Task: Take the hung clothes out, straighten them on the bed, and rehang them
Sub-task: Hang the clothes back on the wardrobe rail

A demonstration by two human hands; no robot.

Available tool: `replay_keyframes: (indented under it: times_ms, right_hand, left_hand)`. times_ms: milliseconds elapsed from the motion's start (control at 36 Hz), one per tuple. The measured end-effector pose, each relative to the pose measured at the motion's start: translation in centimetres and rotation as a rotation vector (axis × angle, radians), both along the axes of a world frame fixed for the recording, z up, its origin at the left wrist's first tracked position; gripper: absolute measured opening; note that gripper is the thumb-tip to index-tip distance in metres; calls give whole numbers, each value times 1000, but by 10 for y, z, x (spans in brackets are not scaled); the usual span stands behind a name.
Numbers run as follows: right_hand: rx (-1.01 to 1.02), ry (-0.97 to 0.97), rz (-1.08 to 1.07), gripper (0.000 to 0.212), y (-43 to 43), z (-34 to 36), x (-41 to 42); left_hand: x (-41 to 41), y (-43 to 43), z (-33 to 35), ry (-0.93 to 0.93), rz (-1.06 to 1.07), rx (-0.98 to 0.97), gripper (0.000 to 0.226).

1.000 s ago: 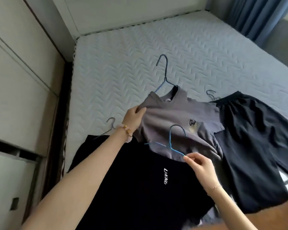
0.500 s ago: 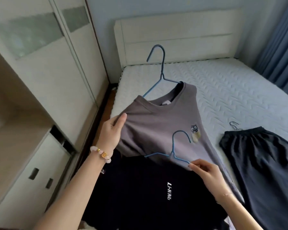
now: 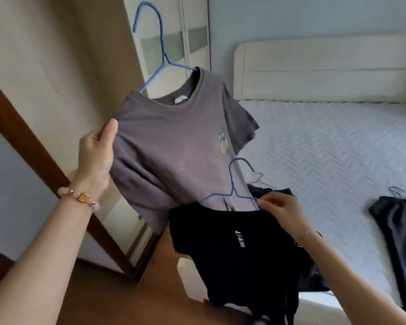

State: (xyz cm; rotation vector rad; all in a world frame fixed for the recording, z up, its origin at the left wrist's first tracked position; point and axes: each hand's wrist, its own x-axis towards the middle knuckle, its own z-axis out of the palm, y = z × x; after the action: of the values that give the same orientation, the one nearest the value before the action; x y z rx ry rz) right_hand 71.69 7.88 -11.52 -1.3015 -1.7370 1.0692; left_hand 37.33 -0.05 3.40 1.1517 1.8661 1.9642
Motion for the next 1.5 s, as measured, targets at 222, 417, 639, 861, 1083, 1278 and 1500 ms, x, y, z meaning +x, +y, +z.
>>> replay_keyframes:
  times_ms: [222,417,639,861,1083,1278,1500]
  right_hand:
    - [17,45,137,10,-18,22,-64]
    - [-21,106,206,16,3,25,-101]
    - [-48,189,175,12,46,41,-129]
    - [-92,225,270,10,93,71,-160]
    - [-130,315,306,12,128,91,-210]
    - [-392,415,339,12,155,98,-262]
    - [-339,386,376,23,198,68,-369]
  left_hand:
    - [-53,-79,0,44,232,36,36]
    - [-72,-126,-6,67,434,-76,36]
    - [-73,-126,-15,32,559,-117,32]
    - [-68,-101,-32,-72,615,-125,32]
    - [-95,-76,-16,-210,633,-25,32]
    - [-133,-27,-13,-271,563,63,11]
    - [-210,40,-21,-313,423,14,19]
